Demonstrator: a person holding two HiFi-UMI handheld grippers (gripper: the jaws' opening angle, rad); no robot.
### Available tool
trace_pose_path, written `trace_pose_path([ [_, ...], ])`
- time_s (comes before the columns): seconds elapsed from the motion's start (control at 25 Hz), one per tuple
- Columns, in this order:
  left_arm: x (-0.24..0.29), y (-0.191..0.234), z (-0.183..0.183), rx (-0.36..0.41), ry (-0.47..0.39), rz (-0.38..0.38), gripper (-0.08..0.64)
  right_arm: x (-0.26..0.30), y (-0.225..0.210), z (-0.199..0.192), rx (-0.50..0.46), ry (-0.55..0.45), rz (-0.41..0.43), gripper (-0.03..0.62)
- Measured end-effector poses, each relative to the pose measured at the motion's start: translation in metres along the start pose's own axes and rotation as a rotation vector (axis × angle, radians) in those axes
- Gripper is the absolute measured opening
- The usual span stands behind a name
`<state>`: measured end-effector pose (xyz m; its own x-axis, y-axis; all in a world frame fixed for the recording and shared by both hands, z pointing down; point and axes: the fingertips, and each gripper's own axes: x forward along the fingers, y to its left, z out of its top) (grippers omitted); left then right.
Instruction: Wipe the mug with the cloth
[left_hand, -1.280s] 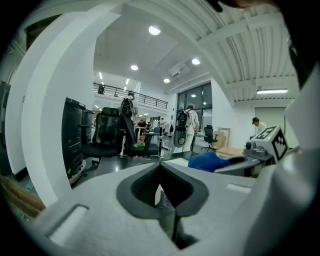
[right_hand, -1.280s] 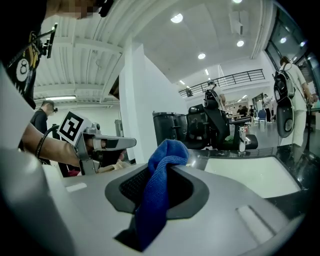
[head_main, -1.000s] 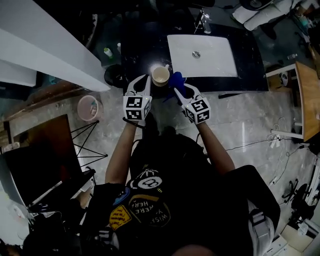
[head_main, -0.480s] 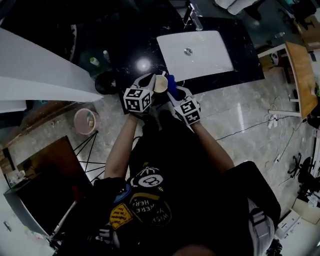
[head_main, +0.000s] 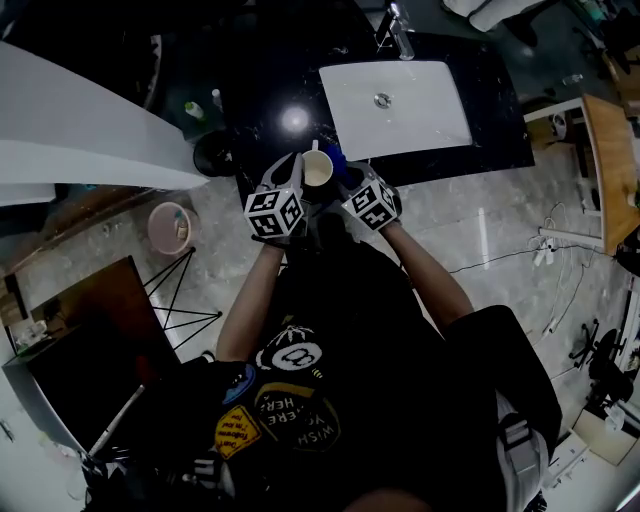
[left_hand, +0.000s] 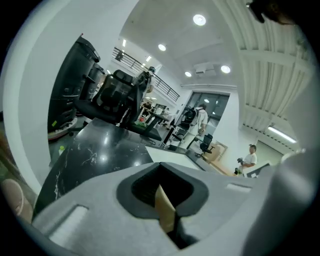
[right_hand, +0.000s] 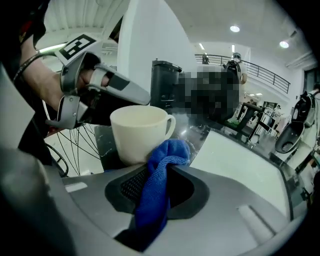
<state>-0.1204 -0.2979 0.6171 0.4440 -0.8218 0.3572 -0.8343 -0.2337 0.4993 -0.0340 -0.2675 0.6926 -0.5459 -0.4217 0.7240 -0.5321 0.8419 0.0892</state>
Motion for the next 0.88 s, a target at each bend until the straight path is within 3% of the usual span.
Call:
trace_pose_path([
  [0.2, -0.018, -0.003, -0.010, -0.043, -0.036, 0.082, 0.005, -0.033, -0.008, 0.028, 0.008, -0.092, -0.014, 0.091],
  [0.48, -0.024, -0.008, -0.016, -0.070, -0.066, 0.147, 0.005, -0.043, 0.031, 0.004, -0.020, -0.021, 0.051, 0.091],
  [0.72, -0.037, 0.000, -0.018, -0.130, -0.113, 0.198, 0.005, -0.005, 0.009, 0.000, -0.087, 0.043, 0.051, 0.091],
  [0.88, -0.044, 0.001, -0.020, -0.142, -0.116, 0.208, 0.005, 0.000, -0.006, 0.017, -0.137, 0.008, 0.064, 0.089],
])
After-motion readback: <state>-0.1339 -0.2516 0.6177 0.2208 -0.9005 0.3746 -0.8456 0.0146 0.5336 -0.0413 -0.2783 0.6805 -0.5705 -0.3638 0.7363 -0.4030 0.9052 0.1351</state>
